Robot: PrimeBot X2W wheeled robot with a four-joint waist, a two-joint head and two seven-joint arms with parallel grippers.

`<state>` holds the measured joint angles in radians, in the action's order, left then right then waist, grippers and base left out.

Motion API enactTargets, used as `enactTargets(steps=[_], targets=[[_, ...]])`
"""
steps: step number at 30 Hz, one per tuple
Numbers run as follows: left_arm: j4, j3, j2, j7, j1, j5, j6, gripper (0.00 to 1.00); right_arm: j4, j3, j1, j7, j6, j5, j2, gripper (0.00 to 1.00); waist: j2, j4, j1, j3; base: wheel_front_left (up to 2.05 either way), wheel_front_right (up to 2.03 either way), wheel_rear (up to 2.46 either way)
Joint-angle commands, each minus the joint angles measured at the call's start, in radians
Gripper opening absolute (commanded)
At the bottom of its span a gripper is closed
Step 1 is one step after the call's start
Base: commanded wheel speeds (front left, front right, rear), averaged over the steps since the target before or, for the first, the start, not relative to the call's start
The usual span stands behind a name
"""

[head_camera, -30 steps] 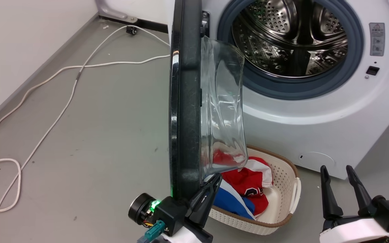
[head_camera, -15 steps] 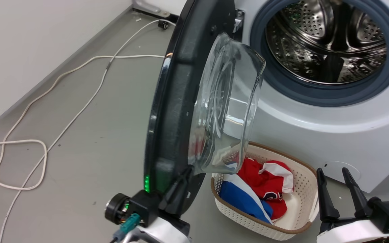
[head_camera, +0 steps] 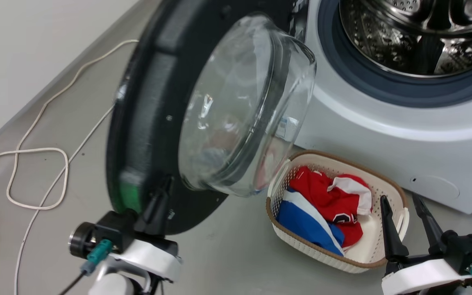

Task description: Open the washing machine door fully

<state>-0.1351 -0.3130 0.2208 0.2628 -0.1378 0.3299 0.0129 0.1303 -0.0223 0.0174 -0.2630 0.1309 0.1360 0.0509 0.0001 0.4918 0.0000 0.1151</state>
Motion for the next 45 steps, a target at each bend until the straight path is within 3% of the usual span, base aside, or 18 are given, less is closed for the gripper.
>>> enactTargets(steps=[1, 9, 24, 32, 45], targets=[[-0.009, 0.018, 0.019, 0.000, -0.019, -0.005, -0.009, 0.00, -0.003, -0.002, -0.020, -0.002, 0.000, -0.009, -0.001, 1.00, -0.0001, -0.004, 0.0000, 0.023, 0.00, 0.00, 0.00], [-0.061, 0.138, 0.087, 0.002, -0.079, 0.029, -0.004, 0.00, -0.005, -0.017, -0.049, -0.003, 0.000, -0.030, 0.011, 1.00, -0.0001, -0.023, 0.0000, 0.097, 0.00, 0.00, 0.00], [-0.273, 0.336, 0.209, 0.003, -0.251, 0.077, 0.067, 0.00, -0.008, -0.008, -0.095, -0.003, 0.000, -0.038, 0.049, 1.00, -0.0001, -0.068, 0.0000, 0.186, 0.00, 0.00, 0.00], [-0.337, 0.382, 0.217, 0.003, -0.291, 0.058, 0.085, 0.00, -0.006, -0.012, -0.100, -0.003, 0.000, -0.040, 0.053, 1.00, -0.0001, -0.087, 0.0000, 0.198, 0.00, 0.00, 0.00], [-0.298, 0.359, 0.155, 0.003, -0.225, -0.021, 0.099, 0.00, 0.013, -0.015, -0.077, -0.003, 0.000, -0.021, 0.023, 1.00, -0.0001, -0.097, 0.0000, 0.093, 0.00, 0.00, 0.00]])
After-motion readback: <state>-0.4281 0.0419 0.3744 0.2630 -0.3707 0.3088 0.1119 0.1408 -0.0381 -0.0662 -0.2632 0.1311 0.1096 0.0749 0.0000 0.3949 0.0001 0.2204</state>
